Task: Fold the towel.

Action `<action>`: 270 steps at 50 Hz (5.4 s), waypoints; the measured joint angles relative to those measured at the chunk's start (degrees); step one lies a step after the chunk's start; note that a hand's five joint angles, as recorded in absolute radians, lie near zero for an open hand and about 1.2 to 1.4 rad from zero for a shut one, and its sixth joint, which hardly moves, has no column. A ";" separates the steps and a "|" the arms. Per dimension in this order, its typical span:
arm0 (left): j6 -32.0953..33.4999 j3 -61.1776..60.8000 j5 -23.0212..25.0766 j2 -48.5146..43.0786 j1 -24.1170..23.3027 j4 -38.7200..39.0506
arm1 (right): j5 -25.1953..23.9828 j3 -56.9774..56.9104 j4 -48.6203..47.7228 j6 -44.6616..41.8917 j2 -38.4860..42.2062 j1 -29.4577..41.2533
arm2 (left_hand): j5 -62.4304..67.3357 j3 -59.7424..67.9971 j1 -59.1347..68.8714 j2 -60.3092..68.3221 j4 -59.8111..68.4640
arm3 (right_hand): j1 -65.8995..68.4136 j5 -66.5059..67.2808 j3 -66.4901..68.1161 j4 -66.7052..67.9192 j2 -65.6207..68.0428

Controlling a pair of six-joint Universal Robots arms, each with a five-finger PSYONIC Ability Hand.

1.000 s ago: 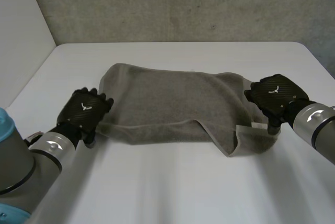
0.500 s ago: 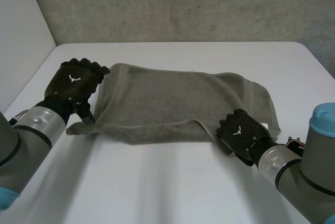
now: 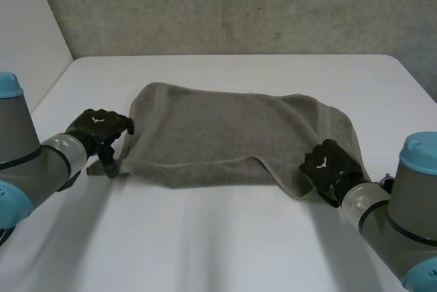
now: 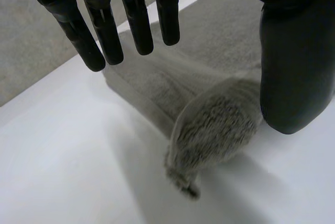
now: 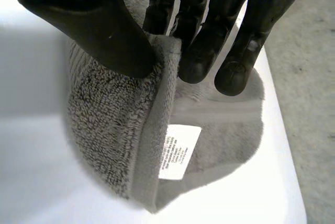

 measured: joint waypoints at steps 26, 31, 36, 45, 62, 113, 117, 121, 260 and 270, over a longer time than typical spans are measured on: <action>0.26 -0.59 -0.86 -2.13 0.58 -0.10 | -1.30 2.36 0.49 11.50 -8.91 -10.80 | 53.69 56.05 52.37 55.33 55.21 | 0.05 0.00 0.00 0.00 0.00; 0.25 -0.70 -0.88 -1.42 0.73 -0.10 | -1.17 1.19 0.88 13.82 -10.88 -11.67 | 55.31 59.05 52.89 57.22 57.91 | 0.05 0.00 0.00 0.00 0.00; 0.19 -0.88 -0.90 0.40 0.84 -0.10 | -1.10 -0.43 2.44 15.76 -13.70 -12.64 | 55.31 59.15 52.89 57.22 57.91 | 0.05 0.00 0.00 0.00 0.00; -0.29 -0.17 -0.97 8.77 1.09 -0.02 | -2.11 -8.35 12.66 18.68 -20.15 -13.10 | 55.31 59.27 52.89 57.22 57.92 | 0.15 0.00 0.00 0.00 0.00; -0.29 2.14 -0.96 23.00 1.25 0.13 | -11.97 -34.50 42.78 25.27 -17.71 -17.35 | 55.31 59.29 52.90 57.80 57.92 | 0.24 0.00 0.42 0.00 0.00; -13.21 25.58 -3.85 -1.18 0.10 -0.86 | -0.02 -41.66 24.92 21.11 -1.83 -10.26 | 55.73 59.62 52.89 57.81 57.92 | 0.33 0.00 0.42 0.00 0.51; -13.08 13.55 -0.30 4.50 1.73 3.75 | -1.72 -34.52 24.73 20.92 -6.46 -10.88 | 55.73 59.63 53.18 57.81 57.92 | 0.33 0.00 0.42 0.00 0.51; -12.71 3.03 2.93 11.27 3.93 8.41 | -3.99 -28.87 24.95 20.88 -11.61 -12.74 | 55.73 59.63 53.18 57.81 57.92 | 0.33 0.01 0.42 0.00 0.51; -4.88 -12.77 -3.94 8.40 -4.34 22.36 | 7.23 -21.56 4.12 11.12 -1.24 -15.59 | -16.58 -14.97 -13.66 -13.72 -13.80 | -0.54 -0.38 0.05 0.00 -0.68; -5.12 -12.65 -4.17 8.56 -4.45 22.40 | 6.65 -30.16 3.38 10.92 4.39 6.92 | -16.58 -14.97 -13.66 -13.72 -13.80 | -0.35 -0.38 0.41 0.00 -0.02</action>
